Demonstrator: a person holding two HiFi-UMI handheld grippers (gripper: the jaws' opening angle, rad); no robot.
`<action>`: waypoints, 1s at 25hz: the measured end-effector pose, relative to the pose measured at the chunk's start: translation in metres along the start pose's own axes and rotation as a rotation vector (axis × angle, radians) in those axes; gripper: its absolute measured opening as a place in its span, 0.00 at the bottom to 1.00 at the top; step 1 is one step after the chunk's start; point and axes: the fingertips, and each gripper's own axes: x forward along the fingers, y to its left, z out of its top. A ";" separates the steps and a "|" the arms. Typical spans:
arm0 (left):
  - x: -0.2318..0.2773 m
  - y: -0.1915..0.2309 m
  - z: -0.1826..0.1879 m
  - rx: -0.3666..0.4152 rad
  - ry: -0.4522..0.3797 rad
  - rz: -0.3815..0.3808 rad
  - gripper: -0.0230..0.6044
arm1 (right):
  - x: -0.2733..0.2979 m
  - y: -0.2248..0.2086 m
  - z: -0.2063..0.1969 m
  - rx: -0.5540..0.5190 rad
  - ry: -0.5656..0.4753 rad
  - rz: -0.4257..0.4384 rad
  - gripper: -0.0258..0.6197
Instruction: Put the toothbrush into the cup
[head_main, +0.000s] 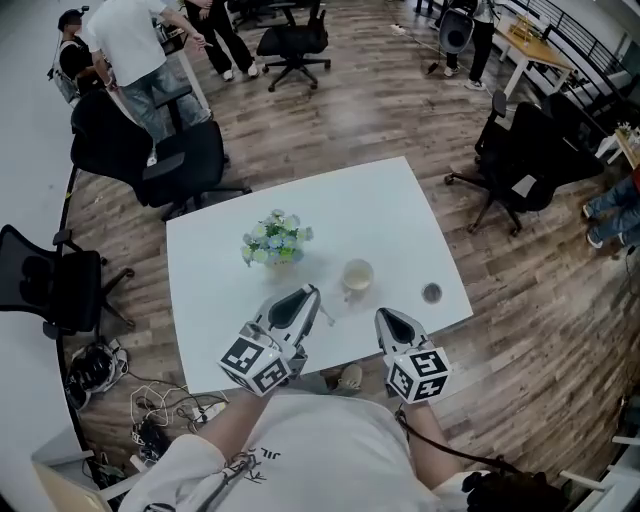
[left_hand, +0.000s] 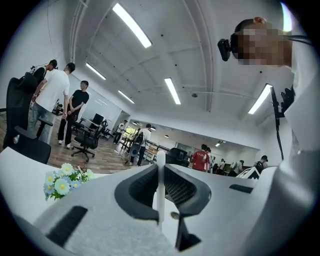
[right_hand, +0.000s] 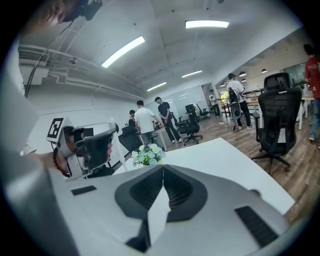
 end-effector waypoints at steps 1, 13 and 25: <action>0.004 0.004 0.000 -0.008 -0.002 0.000 0.11 | 0.001 -0.002 -0.001 0.007 0.003 -0.006 0.07; 0.050 0.049 -0.004 -0.102 -0.024 0.055 0.11 | 0.021 -0.036 -0.007 0.062 0.020 -0.054 0.07; 0.091 0.087 -0.037 -0.186 -0.034 0.094 0.11 | 0.043 -0.051 -0.028 0.091 0.054 -0.054 0.07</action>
